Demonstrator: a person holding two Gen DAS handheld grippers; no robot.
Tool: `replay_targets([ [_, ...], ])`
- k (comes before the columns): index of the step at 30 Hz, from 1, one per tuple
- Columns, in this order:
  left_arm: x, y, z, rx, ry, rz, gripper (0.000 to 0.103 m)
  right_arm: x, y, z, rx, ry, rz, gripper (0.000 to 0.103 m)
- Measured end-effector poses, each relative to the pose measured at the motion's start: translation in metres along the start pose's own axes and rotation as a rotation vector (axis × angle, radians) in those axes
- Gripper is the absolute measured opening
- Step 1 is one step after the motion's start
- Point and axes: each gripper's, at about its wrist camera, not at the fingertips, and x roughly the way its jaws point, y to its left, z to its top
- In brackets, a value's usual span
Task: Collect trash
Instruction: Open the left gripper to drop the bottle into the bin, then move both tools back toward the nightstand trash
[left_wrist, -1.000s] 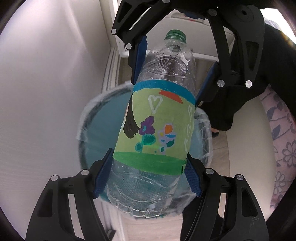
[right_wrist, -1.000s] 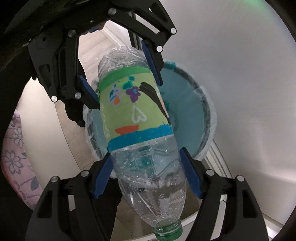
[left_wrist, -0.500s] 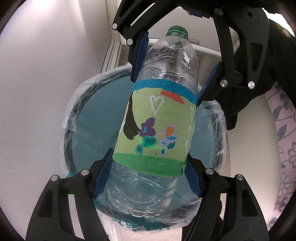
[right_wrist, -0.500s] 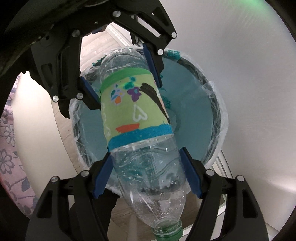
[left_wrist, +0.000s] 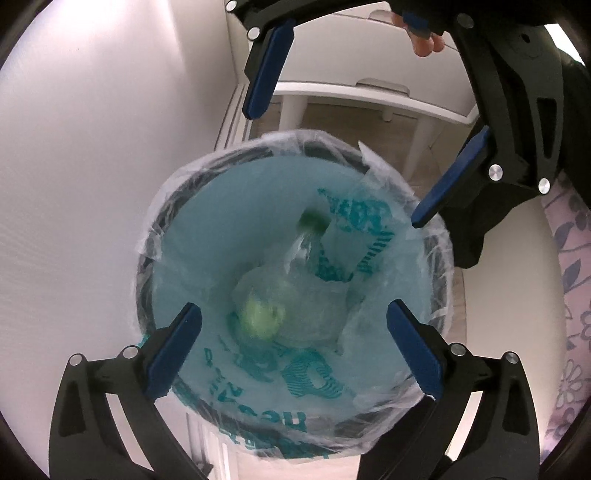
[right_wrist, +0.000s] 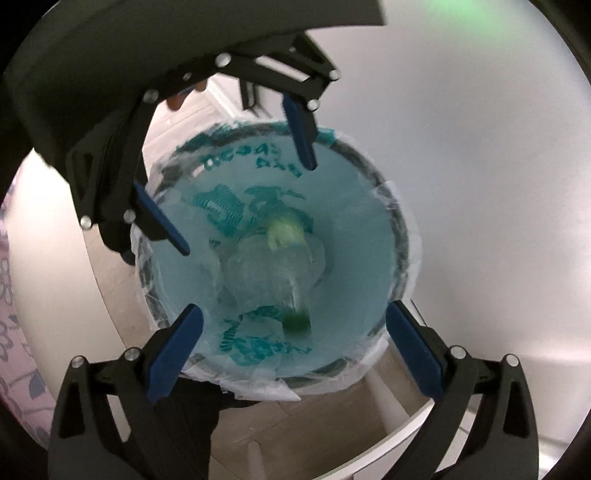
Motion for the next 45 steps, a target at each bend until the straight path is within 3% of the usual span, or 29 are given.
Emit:
replay_targets([
  [6,-0.035,-0.005,0.011,-0.04,-0.05,0.039,0.097,-0.043,-0.01,-0.012,0.126,-0.073,-0.055,0.097],
  [16,-0.111,-0.025,0.049,-0.127,-0.201,0.07,0.097,-0.162,-0.009,-0.071,0.511,-0.29,-0.168,0.097],
  [23,-0.163,-0.061,0.111,-0.067,-0.32,0.067,0.097,-0.252,-0.001,-0.154,0.74,-0.4,-0.354,0.097],
  [33,-0.197,-0.113,0.206,0.032,-0.425,0.011,0.097,-0.338,0.019,-0.29,1.058,-0.452,-0.562,0.097],
  [41,-0.211,-0.148,0.279,0.109,-0.476,-0.05,0.097,-0.38,0.034,-0.378,1.322,-0.525,-0.655,0.097],
  [45,-0.212,-0.156,0.309,0.13,-0.487,-0.067,0.097,-0.387,0.039,-0.407,1.4,-0.52,-0.697,0.097],
])
